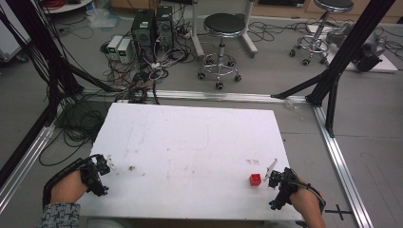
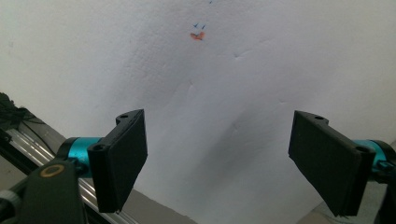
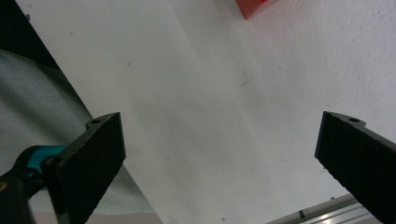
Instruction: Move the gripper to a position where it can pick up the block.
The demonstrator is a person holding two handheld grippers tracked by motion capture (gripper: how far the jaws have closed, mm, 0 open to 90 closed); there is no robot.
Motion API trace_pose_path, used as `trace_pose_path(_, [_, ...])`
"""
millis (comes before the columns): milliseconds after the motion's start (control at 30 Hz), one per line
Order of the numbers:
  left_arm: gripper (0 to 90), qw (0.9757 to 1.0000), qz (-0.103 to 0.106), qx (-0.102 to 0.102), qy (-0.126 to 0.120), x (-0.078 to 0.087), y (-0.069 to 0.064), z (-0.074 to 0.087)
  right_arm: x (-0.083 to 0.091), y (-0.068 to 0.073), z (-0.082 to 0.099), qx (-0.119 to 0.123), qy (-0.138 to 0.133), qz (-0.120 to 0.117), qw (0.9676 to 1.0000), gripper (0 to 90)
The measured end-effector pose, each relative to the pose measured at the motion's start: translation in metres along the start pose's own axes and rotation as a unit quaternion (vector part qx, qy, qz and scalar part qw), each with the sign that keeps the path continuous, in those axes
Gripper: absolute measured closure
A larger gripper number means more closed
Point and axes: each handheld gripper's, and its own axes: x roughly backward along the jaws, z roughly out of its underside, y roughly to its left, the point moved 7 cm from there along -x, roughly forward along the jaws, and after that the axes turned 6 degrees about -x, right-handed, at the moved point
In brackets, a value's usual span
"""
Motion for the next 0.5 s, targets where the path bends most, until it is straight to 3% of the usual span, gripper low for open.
trace_pose_path(500, [20.0, 1.0, 0.004, 0.001, -0.005, -0.0022, -0.0003, -0.0008, 0.0002, 0.0001, 0.0014, -0.002, -0.003, 0.0, 1.0, 1.0])
